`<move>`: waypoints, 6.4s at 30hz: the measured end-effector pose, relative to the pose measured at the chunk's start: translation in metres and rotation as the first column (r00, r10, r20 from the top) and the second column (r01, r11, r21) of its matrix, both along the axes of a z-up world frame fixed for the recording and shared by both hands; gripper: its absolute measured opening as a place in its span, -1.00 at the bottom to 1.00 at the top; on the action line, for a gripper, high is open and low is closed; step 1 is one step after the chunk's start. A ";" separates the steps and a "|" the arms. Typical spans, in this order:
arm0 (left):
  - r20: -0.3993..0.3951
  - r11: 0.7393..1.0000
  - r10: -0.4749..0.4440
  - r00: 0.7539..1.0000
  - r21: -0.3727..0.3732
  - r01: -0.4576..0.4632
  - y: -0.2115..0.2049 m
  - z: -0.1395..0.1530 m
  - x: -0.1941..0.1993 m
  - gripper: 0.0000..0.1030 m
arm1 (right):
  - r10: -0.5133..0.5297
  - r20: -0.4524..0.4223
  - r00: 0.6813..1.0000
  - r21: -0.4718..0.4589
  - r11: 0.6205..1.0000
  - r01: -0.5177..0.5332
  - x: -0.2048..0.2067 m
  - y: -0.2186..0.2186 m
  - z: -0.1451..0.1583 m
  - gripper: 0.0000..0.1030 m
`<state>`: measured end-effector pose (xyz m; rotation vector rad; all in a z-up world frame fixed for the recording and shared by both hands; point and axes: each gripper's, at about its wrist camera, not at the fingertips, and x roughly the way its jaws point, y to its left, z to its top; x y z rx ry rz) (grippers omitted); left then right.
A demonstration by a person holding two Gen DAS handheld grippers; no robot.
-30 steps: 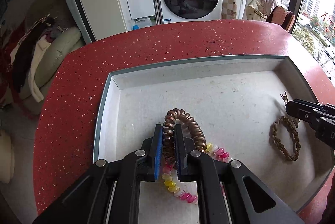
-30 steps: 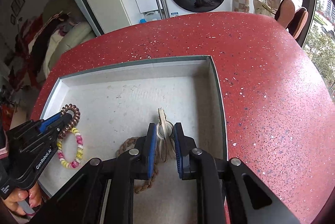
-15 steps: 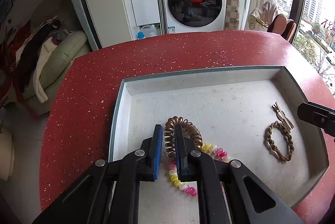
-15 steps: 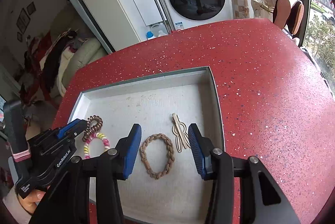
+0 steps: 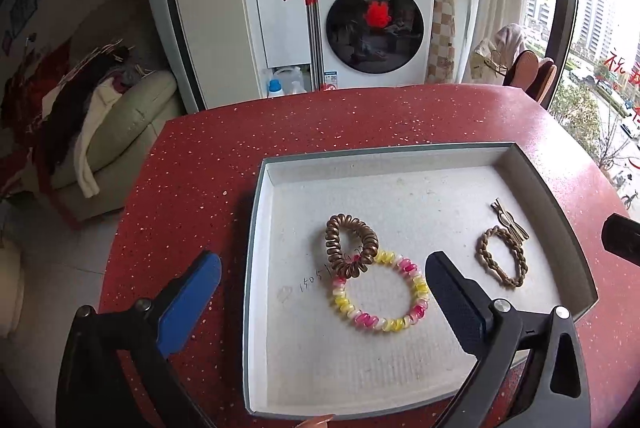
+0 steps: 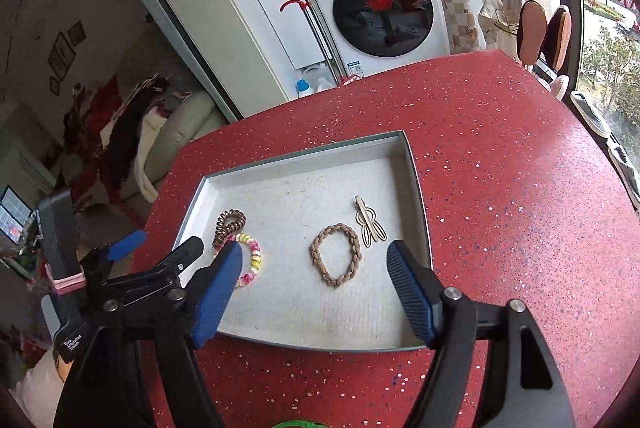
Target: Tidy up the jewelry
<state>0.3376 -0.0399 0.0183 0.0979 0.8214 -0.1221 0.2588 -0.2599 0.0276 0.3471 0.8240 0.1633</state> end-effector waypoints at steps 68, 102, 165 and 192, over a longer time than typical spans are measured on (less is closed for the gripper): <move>-0.133 0.985 -0.171 0.976 -0.060 0.164 -0.007 -0.059 -0.184 -0.30 | 0.071 -0.177 0.982 0.176 0.984 -0.040 -0.163 0.015 -0.083 -0.88; -0.022 0.973 -0.143 0.990 -0.187 0.136 0.029 0.018 -0.143 -0.30 | 0.136 -0.022 0.991 0.153 0.980 -0.131 -0.095 -0.005 0.012 -0.89; -0.080 0.996 -0.061 0.995 0.059 0.066 -0.014 -0.040 -0.002 -0.29 | 0.053 -0.135 0.989 -0.013 0.998 -0.055 0.032 -0.006 -0.052 0.09; -0.002 0.999 -0.010 1.000 -0.046 0.010 0.021 0.003 -0.057 1.00 | 0.067 0.001 0.998 -0.006 0.998 -0.067 -0.051 0.017 -0.012 1.00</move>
